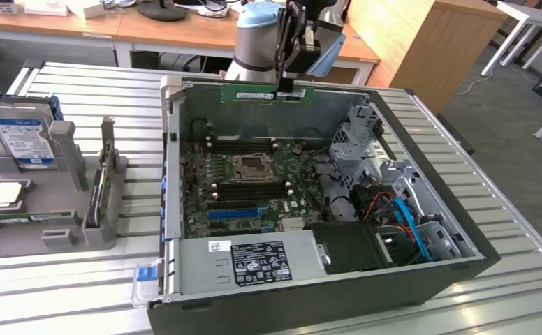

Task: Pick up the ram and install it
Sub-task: 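Pick up the ram and move it above insertion slot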

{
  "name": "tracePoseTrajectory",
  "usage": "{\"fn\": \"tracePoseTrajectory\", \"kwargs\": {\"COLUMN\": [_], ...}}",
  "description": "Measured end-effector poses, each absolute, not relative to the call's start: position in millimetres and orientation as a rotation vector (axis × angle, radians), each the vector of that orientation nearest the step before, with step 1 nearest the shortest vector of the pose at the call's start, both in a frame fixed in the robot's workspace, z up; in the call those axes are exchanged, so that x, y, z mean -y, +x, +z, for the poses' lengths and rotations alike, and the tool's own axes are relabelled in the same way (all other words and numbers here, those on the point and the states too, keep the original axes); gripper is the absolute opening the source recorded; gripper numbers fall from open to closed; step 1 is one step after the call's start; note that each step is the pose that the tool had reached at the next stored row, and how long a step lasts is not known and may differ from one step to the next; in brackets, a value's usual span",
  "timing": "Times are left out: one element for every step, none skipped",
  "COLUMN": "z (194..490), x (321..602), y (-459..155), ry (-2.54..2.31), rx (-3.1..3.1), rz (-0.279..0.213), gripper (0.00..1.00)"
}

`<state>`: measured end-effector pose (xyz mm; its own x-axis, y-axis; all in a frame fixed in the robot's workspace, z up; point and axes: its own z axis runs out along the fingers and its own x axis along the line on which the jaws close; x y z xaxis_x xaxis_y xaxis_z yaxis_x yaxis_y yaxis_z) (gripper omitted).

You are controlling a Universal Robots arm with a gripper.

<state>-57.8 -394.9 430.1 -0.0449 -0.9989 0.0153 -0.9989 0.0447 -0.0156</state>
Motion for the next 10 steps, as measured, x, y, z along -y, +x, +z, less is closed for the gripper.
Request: {"fn": "tracePoseTrajectory", "kwargs": {"z": [430,429,428,426,425,424,423,422,420,419], "x": [395,395,395,395,395,395,395,395,395,395], "y": [-58,-58,-58,-58,-58,-58,-58,-58,-58,-58], "ry": [2.171,2.171,2.171,2.171,2.171,2.171,2.171,2.172,2.172,2.172], "rx": [2.271,2.271,2.271,2.271,2.271,2.271,2.271,2.271,2.271,2.271], "rz": [0.034,0.035,0.035,0.035,0.035,0.036,0.036,0.036,0.036,0.037], "gripper": [0.12,0.12,0.12,0.12,0.12,0.12,0.12,0.12,0.12,0.12]}}
